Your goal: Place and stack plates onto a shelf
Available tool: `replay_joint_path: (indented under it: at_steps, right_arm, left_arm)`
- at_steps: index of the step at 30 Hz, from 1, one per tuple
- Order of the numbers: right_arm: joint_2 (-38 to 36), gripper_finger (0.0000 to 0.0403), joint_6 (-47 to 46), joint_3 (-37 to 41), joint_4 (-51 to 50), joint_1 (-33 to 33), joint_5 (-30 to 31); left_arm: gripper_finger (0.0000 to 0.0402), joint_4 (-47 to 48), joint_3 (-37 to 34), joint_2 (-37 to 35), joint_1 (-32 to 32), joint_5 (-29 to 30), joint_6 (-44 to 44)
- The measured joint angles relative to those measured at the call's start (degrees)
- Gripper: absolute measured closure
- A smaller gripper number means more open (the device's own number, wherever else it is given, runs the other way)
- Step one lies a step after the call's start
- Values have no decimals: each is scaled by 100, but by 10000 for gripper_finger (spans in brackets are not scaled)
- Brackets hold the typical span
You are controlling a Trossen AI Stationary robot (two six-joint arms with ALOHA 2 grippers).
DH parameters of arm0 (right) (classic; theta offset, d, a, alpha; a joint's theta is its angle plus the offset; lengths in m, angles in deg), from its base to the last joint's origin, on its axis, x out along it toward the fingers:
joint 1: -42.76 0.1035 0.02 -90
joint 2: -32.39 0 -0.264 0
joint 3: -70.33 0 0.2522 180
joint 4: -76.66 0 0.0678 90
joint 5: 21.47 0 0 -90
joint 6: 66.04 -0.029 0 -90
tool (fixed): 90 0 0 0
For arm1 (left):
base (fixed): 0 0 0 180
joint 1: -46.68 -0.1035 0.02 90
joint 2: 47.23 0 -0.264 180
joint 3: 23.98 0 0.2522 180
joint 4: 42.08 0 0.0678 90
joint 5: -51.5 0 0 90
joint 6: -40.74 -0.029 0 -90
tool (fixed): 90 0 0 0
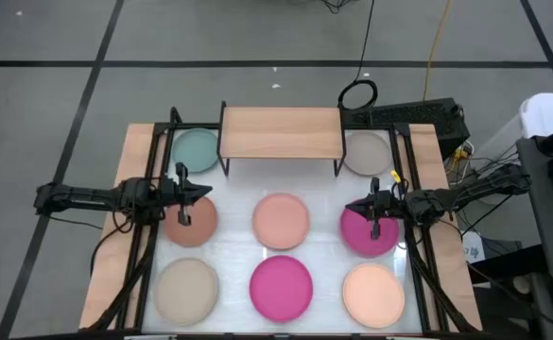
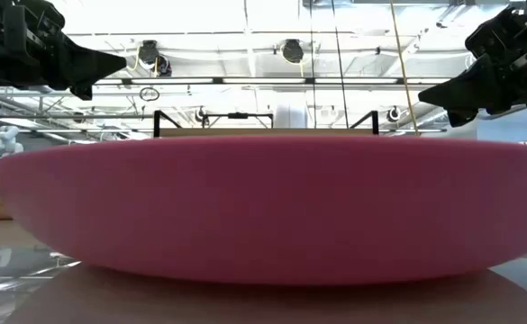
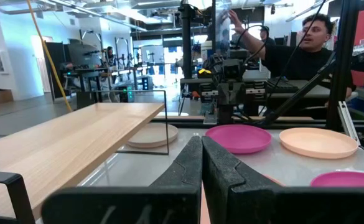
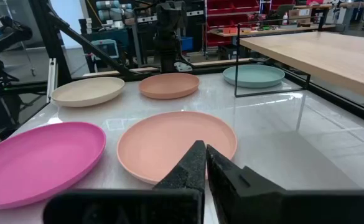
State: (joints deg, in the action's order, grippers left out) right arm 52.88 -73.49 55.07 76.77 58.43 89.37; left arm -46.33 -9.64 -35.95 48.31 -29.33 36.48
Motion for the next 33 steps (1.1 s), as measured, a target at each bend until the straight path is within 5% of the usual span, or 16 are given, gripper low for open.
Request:
replay_joint_path:
  at_steps: [15,21,33]
  right_arm:
    - [0,403,25,0,0,2,0]
    - [1,403,1242,0,0,2,0]
    - [1,403,1418,0,419,1,0]
  left_arm:
    - [400,1,0,0,0,0,1]
    - [400,1,0,0,1,0,1]
    - [400,1,0,0,0,-1,1]
